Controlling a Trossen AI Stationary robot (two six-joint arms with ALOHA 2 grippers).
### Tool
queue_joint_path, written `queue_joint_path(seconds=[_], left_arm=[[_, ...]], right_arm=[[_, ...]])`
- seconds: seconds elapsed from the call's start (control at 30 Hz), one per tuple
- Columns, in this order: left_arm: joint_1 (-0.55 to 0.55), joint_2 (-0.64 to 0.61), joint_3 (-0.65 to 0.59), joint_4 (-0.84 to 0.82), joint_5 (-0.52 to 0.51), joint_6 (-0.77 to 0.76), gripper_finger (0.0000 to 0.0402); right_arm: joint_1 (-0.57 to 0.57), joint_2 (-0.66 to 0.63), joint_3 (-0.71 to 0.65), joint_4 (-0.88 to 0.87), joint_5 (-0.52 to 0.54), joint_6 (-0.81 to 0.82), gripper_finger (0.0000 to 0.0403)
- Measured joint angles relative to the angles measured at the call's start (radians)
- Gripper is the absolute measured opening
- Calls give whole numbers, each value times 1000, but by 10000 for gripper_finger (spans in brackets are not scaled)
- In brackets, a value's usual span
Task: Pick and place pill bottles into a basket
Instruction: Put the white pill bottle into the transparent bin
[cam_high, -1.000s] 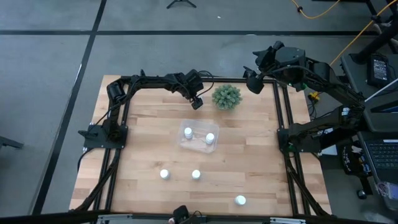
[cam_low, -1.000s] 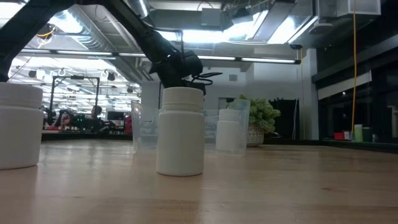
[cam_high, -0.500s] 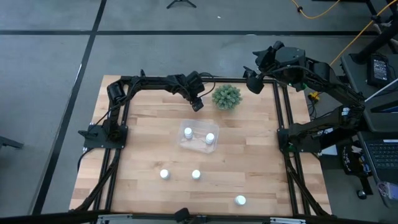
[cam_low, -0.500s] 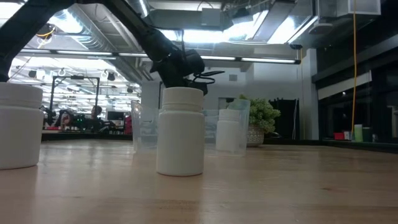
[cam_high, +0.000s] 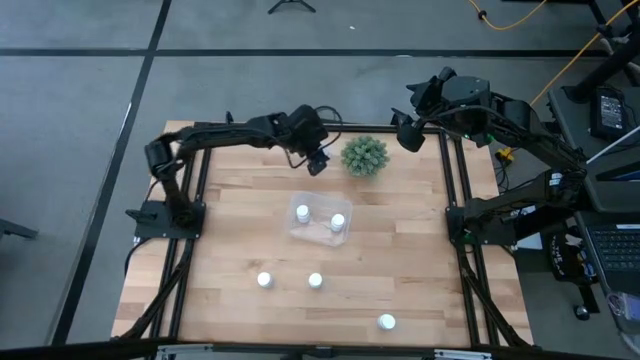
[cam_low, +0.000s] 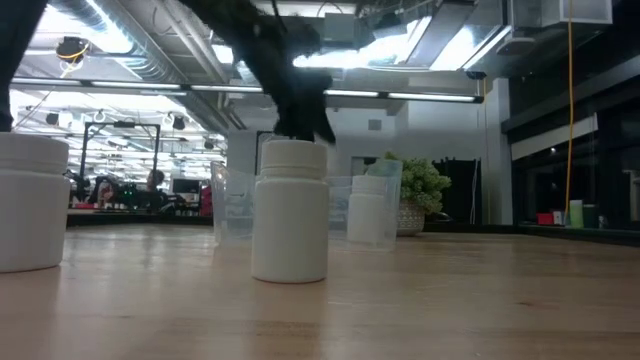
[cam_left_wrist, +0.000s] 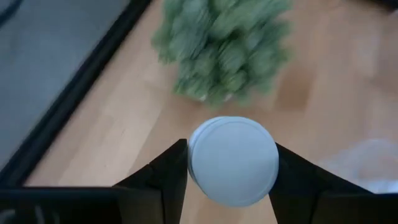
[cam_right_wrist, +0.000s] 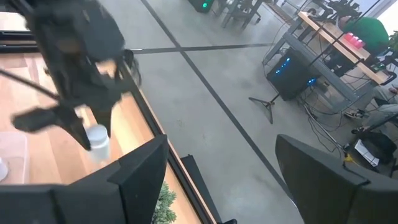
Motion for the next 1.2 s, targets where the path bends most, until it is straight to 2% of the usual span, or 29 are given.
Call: queue_joint_path(seconds=[0.2, 0.37, 0.47, 0.83, 1.0, 1.2], left_arm=[[-83, -155, 0, -82, -17, -85, 170], [-188, -207, 0, -126, -128, -193, 170], [-259, -209, 0, -141, -188, -240, 170], [-445, -169, 0, -242, -359, -286, 170], [-489, -97, 0, -224, -362, -276, 170], [-524, 17, 0, -231, -356, -252, 170]], right_arm=[[0, 0, 0, 0, -1, -3, 298], [0, 0, 0, 0, -5, -30, 298], [0, 0, 0, 3, -56, -55, 298], [1, 0, 0, -1, -258, 9, 298], [7, 0, 0, -1, -361, -4, 298], [40, 0, 0, -10, -366, 25, 298]])
